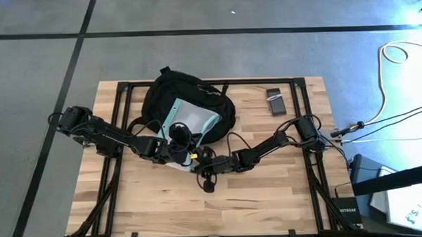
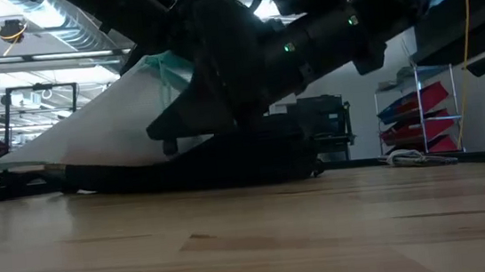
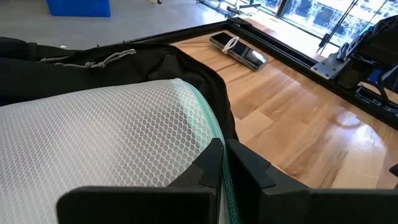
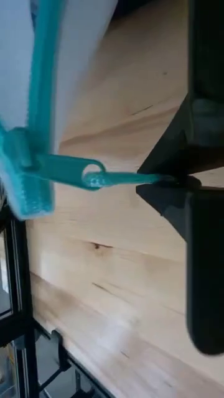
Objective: Unpack backpack
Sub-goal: Close the blue zip bag
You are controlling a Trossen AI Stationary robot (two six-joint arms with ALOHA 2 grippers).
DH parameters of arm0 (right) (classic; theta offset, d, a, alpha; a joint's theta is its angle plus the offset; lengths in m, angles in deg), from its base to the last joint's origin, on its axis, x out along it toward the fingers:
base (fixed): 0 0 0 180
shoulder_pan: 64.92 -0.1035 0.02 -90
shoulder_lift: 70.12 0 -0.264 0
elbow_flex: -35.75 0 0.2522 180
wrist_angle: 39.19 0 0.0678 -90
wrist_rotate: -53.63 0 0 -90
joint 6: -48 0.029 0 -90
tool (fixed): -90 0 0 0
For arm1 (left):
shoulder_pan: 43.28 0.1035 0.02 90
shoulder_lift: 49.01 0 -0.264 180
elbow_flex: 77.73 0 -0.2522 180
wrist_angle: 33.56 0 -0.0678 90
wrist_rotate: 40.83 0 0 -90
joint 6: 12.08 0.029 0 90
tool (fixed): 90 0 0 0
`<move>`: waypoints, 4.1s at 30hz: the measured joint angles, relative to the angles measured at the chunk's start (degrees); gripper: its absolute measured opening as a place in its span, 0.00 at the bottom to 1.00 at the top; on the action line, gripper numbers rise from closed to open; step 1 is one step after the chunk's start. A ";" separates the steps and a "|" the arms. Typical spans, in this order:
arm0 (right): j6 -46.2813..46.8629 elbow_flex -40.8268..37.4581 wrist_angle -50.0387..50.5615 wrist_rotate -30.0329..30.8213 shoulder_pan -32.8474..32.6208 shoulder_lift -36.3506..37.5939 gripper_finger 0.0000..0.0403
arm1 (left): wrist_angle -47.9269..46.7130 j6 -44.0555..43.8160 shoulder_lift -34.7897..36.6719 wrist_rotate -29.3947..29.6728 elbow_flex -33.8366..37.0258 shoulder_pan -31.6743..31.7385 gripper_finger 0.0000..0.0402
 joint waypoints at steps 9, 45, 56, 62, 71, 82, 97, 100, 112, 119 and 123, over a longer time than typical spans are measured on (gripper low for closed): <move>-0.44 -0.09 10.29 5.06 -0.07 4.15 0.00 | 0.00 -0.11 0.03 0.02 0.00 0.00 0.01; -2.14 -0.18 28.49 18.64 0.00 15.69 0.00 | -0.12 11.63 0.13 2.49 0.00 -0.02 0.01; -2.95 -0.20 27.41 17.53 0.00 15.61 0.00 | -0.15 12.36 0.13 0.11 0.00 0.73 0.01; -2.95 -0.19 27.41 16.96 0.00 15.61 0.00 | -0.15 14.05 0.15 0.03 0.00 0.68 0.05; -3.21 -0.20 27.43 16.94 0.00 15.61 0.00 | 3.76 19.70 0.14 -1.65 0.00 -0.23 0.40; -5.08 -0.20 25.08 15.19 0.18 15.63 0.00 | 21.68 38.94 0.15 9.83 0.02 -9.93 0.81; -7.46 0.96 16.62 6.70 3.16 15.87 0.00 | 7.85 28.77 -8.23 22.30 -0.02 -26.44 0.80; -8.57 1.89 16.65 5.74 3.56 15.87 0.00 | 7.96 27.91 -9.12 24.04 -0.04 -28.03 0.80; -10.86 3.08 15.46 1.46 3.91 15.87 0.00 | 8.30 48.75 -15.00 26.55 -0.29 -29.95 0.80; -10.91 3.08 16.19 0.85 3.89 15.87 0.00 | 9.45 61.98 -24.97 39.63 -7.69 -27.89 0.80; -10.91 3.06 16.70 0.83 3.87 15.87 0.00 | 9.60 63.43 -26.29 39.69 -10.05 -27.56 0.80</move>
